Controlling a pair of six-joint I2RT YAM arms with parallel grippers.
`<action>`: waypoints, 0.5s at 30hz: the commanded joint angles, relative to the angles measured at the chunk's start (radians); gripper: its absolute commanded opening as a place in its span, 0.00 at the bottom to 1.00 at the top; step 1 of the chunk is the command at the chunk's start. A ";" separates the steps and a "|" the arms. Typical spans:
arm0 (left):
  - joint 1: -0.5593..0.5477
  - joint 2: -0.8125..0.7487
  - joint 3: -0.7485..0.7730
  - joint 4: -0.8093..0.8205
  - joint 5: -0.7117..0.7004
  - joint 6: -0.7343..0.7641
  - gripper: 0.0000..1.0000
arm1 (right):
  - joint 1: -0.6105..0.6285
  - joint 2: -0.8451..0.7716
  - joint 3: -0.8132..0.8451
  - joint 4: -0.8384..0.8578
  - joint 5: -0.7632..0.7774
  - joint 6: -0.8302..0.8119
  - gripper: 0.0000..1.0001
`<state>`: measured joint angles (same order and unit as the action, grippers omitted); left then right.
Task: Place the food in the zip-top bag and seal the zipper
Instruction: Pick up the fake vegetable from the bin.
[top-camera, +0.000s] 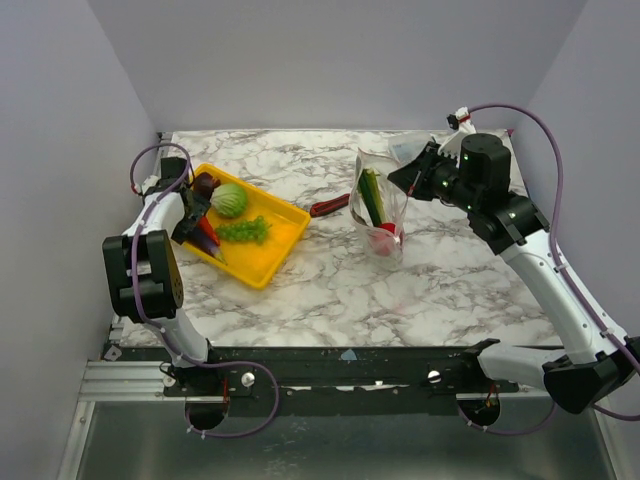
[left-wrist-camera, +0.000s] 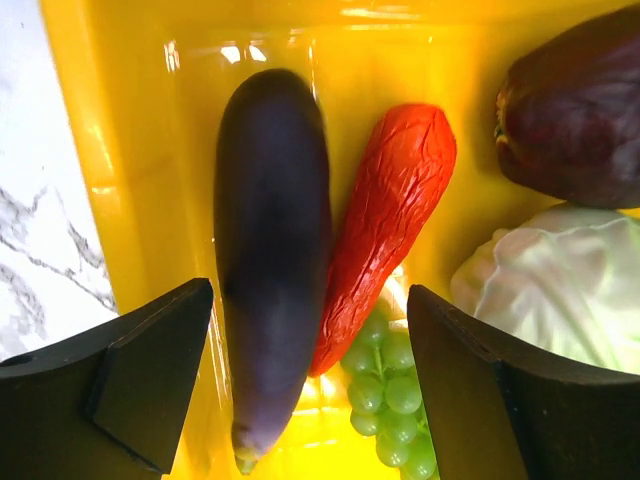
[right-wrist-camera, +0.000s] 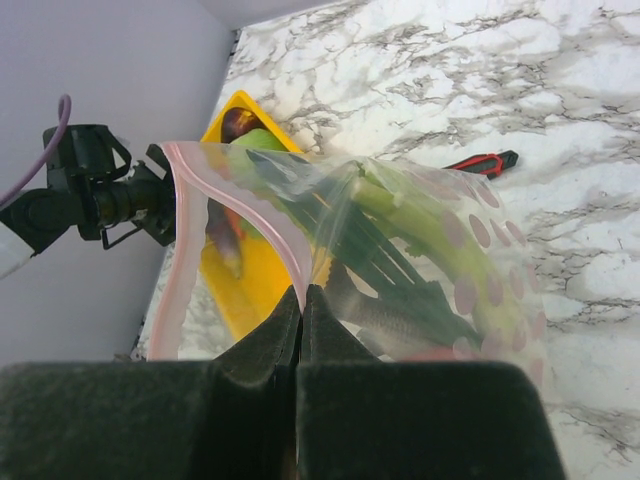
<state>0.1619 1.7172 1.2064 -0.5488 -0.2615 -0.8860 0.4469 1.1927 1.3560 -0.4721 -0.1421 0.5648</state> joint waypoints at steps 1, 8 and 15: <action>0.006 0.029 0.057 -0.114 -0.021 -0.069 0.79 | 0.004 -0.022 0.017 0.041 0.019 -0.011 0.00; 0.008 0.101 0.115 -0.165 0.005 -0.065 0.64 | 0.003 -0.026 0.013 0.047 0.013 -0.004 0.00; 0.009 0.076 0.080 -0.144 0.003 -0.062 0.48 | 0.004 -0.035 0.011 0.048 0.019 0.005 0.00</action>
<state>0.1642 1.8088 1.2945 -0.6773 -0.2596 -0.9440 0.4469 1.1912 1.3560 -0.4721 -0.1421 0.5644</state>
